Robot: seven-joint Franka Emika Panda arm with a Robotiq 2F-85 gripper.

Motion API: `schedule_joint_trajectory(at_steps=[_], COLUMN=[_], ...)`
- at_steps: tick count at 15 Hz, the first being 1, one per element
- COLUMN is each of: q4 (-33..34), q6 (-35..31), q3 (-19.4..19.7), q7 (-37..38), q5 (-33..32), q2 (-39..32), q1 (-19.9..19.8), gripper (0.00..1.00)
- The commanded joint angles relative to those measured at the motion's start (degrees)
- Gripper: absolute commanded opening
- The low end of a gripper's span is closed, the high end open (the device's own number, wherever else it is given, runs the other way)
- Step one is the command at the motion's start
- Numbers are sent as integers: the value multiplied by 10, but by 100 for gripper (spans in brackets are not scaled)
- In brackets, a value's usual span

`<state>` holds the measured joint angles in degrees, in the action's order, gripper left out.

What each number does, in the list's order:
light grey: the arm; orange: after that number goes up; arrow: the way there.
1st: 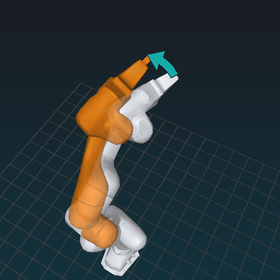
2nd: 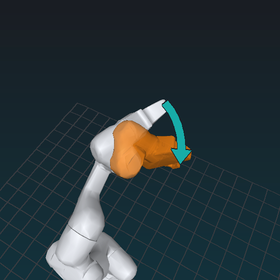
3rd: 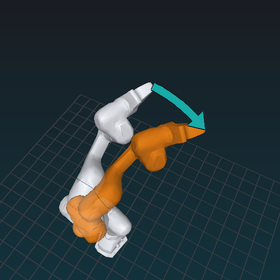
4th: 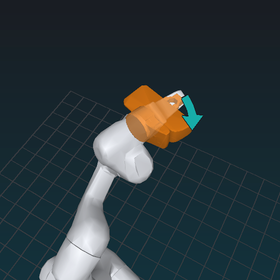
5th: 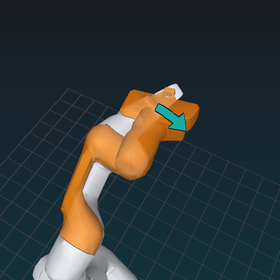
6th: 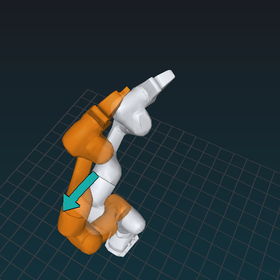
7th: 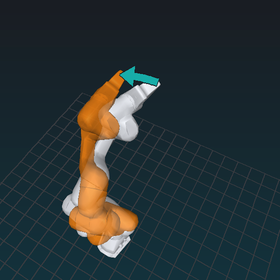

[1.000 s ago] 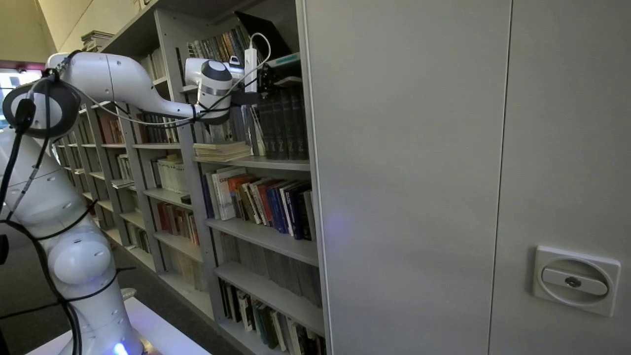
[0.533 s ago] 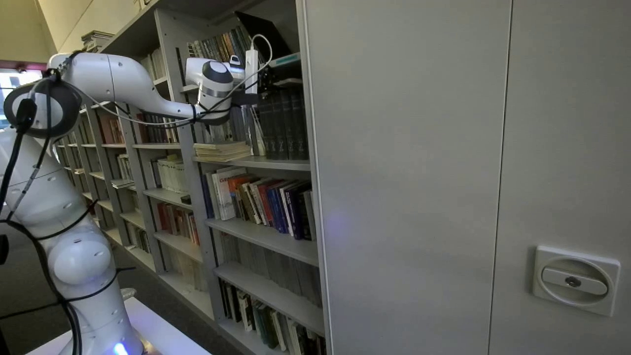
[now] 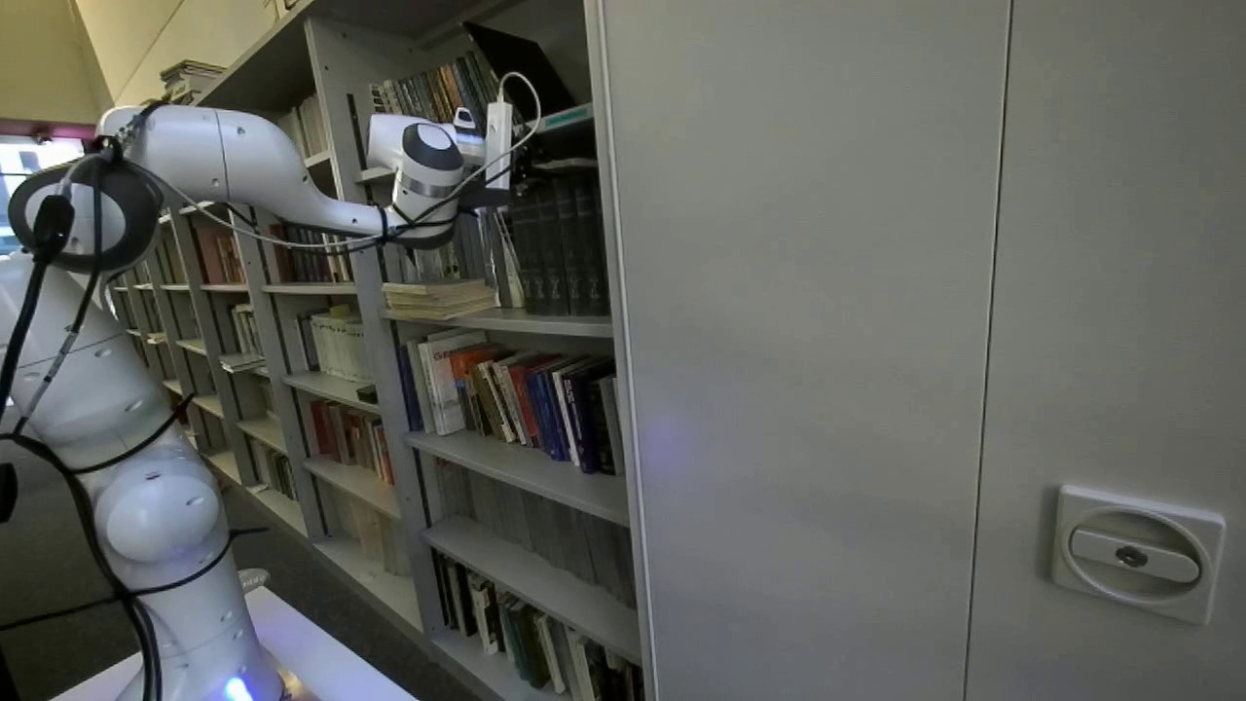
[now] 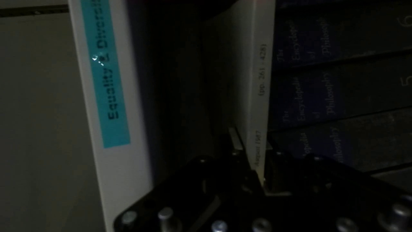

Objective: Pick up the book on top of the pile of books on the bookshelf and then put it on top of the books that are arranged on the shelf

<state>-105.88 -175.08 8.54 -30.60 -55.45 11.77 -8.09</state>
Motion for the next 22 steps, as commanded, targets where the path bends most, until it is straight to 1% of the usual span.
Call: schedule_joint_trajectory(at_steps=[1, 7, 12, 15, 17, 20, 22], q4=[108, 103, 89, 67, 52, 37, 27], q6=[-47, -55, -66, -74, -81, -88, -97], q3=[5, 9, 17, 34, 54, 89, 113], q7=[-16, -62, -108, -156, -199, -268, -315], q5=[10, 9, 30, 68, 105, 161, 196], q2=[-54, -53, -49, -43, -39, -34, -31], q1=[6, 12, 27, 58, 85, 137, 183], gripper=[3, 3, 3, 3, 3, 3, 3])
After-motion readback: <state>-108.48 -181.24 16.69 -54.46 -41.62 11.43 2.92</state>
